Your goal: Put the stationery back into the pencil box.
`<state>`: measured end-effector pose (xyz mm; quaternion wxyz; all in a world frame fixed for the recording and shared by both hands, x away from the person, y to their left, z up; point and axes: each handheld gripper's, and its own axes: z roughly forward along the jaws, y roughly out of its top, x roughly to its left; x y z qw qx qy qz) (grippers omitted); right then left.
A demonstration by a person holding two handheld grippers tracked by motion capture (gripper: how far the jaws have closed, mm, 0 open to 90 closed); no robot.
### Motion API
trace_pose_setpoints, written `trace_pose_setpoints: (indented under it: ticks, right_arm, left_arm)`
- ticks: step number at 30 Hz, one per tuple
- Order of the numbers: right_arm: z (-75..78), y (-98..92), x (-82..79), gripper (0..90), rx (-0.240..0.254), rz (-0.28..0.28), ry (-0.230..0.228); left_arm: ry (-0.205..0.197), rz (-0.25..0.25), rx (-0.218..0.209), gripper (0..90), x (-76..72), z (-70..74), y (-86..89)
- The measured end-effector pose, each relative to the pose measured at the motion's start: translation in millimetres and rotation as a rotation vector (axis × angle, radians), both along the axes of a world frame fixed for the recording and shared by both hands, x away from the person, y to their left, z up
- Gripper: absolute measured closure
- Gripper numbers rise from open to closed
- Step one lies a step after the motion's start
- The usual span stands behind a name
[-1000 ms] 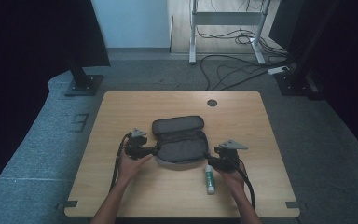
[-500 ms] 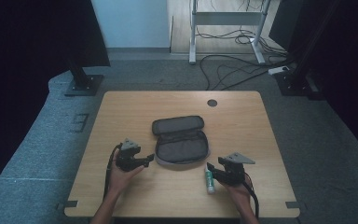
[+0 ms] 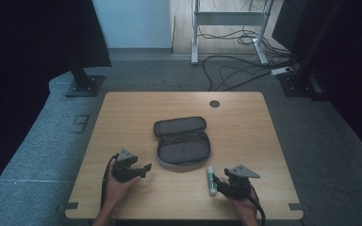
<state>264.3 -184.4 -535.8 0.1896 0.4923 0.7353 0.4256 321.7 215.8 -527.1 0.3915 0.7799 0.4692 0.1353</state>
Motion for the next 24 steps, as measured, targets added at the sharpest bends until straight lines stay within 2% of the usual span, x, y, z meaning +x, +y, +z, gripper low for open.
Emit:
trace_pose_setpoints:
  ticks: [3, 10, 19, 24]
  right_arm:
    - [-1.8, 0.2, -1.3, 39.8, -0.004, 0.000, 0.002]
    - [-3.7, 7.1, -3.5, 40.1, -0.019, 0.011, 0.004]
    - [-7.1, 13.6, -3.3, 40.3, -0.022, 0.026, 0.010]
    - [-11.9, 16.9, -0.5, 41.9, -0.036, 0.026, 0.036]
  left_arm:
    - [-0.005, 0.002, 0.010, 27.0, -2.2, -0.8, 2.1]
    - [0.003, 0.028, 0.003, 27.1, -6.9, -4.7, 12.8]
    - [0.005, 0.040, -0.004, 27.1, -6.5, -5.5, 18.5]
    - [0.009, 0.037, 0.000, 27.1, -6.2, -6.7, 18.2]
